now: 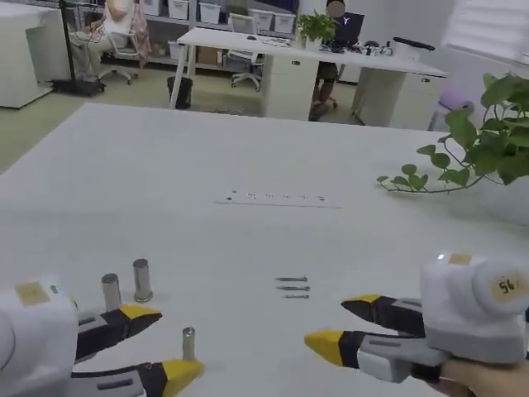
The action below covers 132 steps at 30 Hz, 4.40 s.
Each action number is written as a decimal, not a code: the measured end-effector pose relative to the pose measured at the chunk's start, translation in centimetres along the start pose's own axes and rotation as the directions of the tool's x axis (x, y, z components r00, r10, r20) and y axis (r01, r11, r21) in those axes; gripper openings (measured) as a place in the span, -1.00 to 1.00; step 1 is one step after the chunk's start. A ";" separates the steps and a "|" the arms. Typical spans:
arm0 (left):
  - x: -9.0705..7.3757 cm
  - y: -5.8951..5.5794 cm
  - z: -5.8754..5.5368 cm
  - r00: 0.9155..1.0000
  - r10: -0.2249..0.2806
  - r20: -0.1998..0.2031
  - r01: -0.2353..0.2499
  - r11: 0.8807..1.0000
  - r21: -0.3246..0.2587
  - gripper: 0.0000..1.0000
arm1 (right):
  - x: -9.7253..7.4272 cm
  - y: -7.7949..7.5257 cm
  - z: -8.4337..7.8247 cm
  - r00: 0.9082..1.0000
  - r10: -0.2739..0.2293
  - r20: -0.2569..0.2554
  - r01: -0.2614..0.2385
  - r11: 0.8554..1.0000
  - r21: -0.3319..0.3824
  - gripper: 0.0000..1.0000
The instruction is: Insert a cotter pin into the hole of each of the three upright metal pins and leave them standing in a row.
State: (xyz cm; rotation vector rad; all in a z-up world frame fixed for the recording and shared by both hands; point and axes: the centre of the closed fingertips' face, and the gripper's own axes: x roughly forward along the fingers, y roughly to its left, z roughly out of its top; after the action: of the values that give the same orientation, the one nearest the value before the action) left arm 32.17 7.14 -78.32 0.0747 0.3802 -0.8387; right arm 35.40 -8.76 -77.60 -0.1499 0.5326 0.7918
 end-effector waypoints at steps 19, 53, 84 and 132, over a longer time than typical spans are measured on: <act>-2.7 1.0 0.7 0.989 0.144 0.047 -0.140 0.987 -0.077 0.54 | 4.7 -4.8 -0.2 0.993 -0.019 -0.119 0.006 0.994 -0.107 -0.29; -3.9 1.4 -0.5 0.984 0.174 -0.026 -0.175 0.983 -0.056 0.80 | 9.8 -7.5 -3.3 0.944 0.103 -0.314 -0.154 0.978 -0.143 -0.50; -4.3 1.3 -0.3 0.985 0.170 -0.033 -0.172 0.982 -0.075 0.63 | 10.1 -7.1 -3.9 0.804 0.023 -0.594 -0.364 0.809 -0.461 -0.95; 0.1 -0.7 3.2 0.998 0.060 -0.007 -0.061 0.991 -0.117 -0.21 | 4.6 3.1 4.6 0.974 0.009 -0.227 -0.200 0.508 -0.838 -0.98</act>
State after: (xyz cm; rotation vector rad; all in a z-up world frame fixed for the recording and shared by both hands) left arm 32.70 5.94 -75.36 -0.0214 0.4281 -0.7548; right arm 37.65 -2.17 -75.77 -1.1663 0.2771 1.1249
